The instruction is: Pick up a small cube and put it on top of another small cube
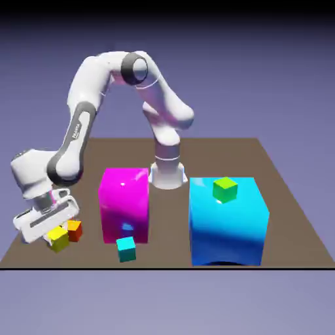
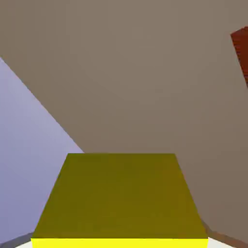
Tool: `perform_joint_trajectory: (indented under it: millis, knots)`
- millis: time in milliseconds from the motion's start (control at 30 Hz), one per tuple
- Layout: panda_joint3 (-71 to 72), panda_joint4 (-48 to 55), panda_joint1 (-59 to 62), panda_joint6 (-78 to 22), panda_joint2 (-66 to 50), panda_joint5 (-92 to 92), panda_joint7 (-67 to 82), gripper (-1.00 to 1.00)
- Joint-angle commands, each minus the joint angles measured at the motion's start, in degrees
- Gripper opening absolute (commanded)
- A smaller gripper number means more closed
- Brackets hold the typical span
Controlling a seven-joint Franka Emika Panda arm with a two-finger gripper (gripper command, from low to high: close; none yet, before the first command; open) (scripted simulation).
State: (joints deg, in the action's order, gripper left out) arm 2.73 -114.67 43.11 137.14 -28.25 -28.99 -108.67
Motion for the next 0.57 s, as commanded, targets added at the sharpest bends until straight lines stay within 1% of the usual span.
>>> perform_joint_trajectory:
  millis: [0, 200, 233, 267, 400, 433, 467, 533]
  knots:
    - [-2.1, -2.0, -1.0, -0.3, 1.9, -1.0, 1.0, -1.00]
    - [-14.6, -14.2, -7.3, -1.9, 13.1, -7.5, 7.4, -1.00]
    - [-14.9, -14.6, -7.5, -2.0, 13.5, -7.7, 7.6, -1.00]
    - [-14.9, -14.6, -7.5, -2.0, 13.5, -7.7, 7.6, -1.00]
    - [-11.2, -13.7, -6.9, 4.7, 5.2, -14.7, 12.7, -1.00]
    - [-11.1, -13.7, -6.9, 4.9, 5.0, -14.8, 12.9, -1.00]
    - [-11.1, -13.7, -6.9, 4.9, 5.0, -14.8, 12.9, 1.00]
    - [-12.0, -13.9, -7.1, 3.2, 7.1, -13.1, 11.6, 1.00]
